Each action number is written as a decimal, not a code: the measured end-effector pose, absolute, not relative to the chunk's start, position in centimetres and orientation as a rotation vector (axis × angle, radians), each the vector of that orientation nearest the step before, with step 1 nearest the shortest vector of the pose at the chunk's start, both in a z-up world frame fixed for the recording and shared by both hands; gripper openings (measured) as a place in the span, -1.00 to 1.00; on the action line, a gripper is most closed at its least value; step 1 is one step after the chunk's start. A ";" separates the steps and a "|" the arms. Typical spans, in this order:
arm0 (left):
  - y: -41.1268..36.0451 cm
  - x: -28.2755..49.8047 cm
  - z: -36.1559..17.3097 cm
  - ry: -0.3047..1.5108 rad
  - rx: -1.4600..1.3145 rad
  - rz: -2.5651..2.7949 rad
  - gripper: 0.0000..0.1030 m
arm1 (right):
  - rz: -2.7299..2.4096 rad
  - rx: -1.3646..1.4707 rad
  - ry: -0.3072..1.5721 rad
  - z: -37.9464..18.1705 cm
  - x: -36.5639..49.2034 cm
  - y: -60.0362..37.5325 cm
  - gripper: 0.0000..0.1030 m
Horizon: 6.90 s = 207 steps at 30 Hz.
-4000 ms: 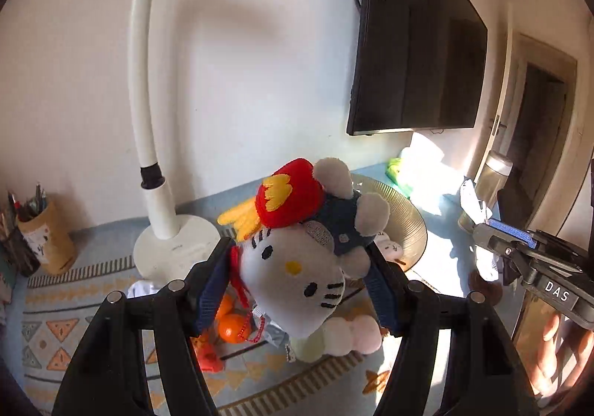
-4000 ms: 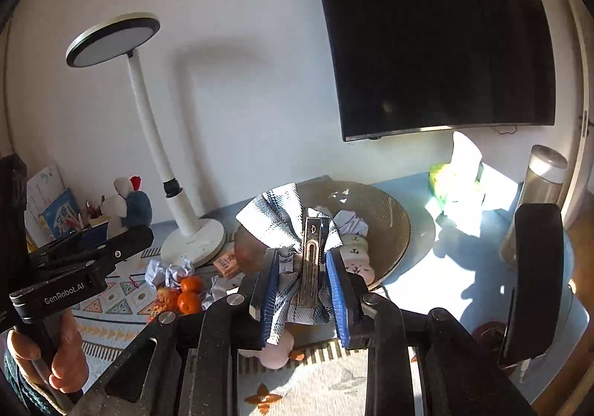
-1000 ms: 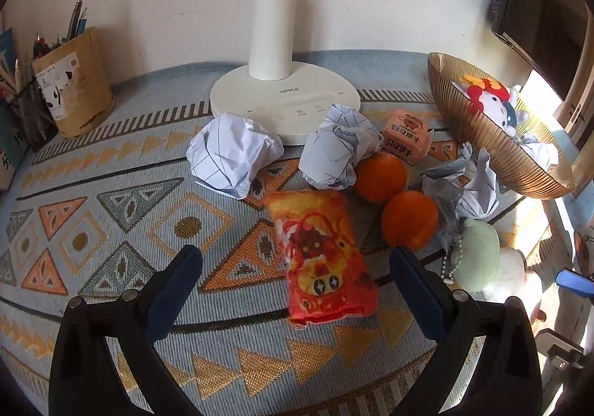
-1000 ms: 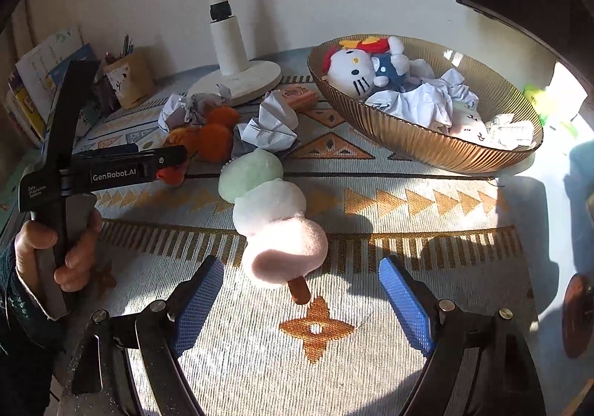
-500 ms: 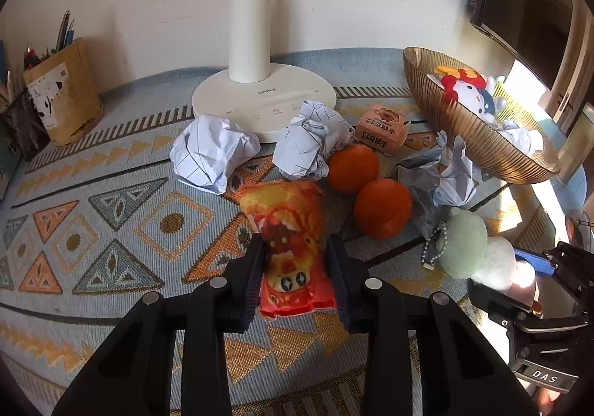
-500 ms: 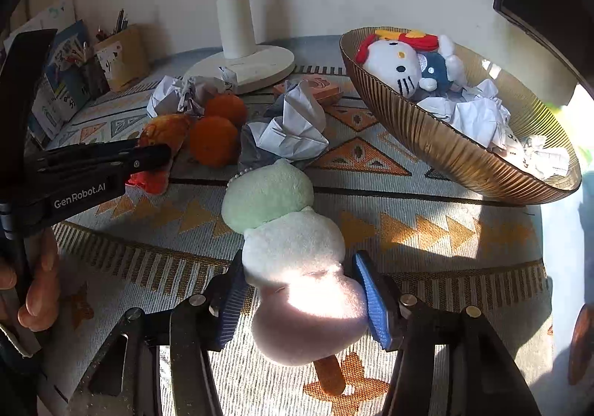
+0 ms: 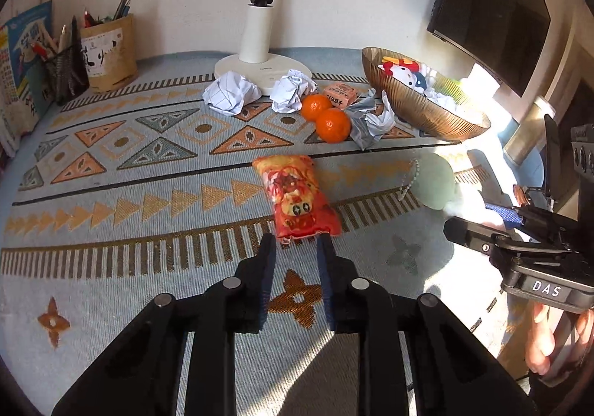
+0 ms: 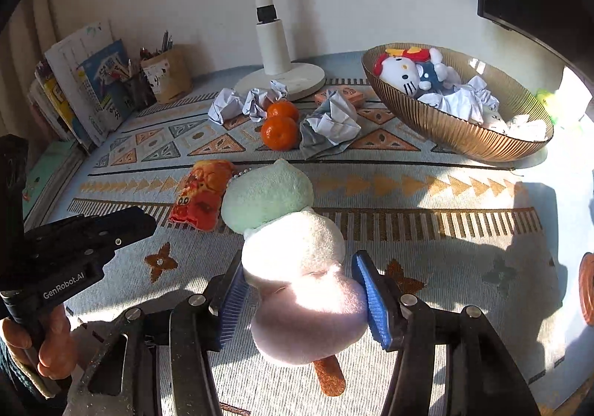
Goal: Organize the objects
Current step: 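Carry snack bag and plush stack into the amber bowl and open both grippers, then grasp a lined paper ball with the left gripper while the right grasps another, then carry both paper balls over the amber bowl and open both grippers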
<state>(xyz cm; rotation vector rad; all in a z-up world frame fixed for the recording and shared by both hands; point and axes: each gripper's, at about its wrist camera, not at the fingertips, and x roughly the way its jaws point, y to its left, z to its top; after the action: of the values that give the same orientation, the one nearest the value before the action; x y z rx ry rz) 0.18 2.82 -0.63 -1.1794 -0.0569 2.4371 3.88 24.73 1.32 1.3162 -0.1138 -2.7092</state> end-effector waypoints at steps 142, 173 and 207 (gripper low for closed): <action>1.1 -16.0 0.7 0.018 -1.142 2.390 -0.13 | -2.555 1.186 -0.253 6.7 -14.7 19.7 -0.07; 0.5 -0.1 -1.2 -0.067 -1.084 2.659 -0.06 | -2.482 1.375 -0.306 -0.3 4.8 24.7 0.47; 19.5 -8.1 9.0 0.122 -0.803 2.480 0.02 | -3.256 0.935 -0.416 13.6 -0.1 39.9 0.01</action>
<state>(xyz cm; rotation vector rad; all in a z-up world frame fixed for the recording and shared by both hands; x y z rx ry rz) -8.12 19.45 9.00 -0.8026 0.1220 2.4800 -0.09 39.88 13.60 0.9348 -0.4164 -3.2559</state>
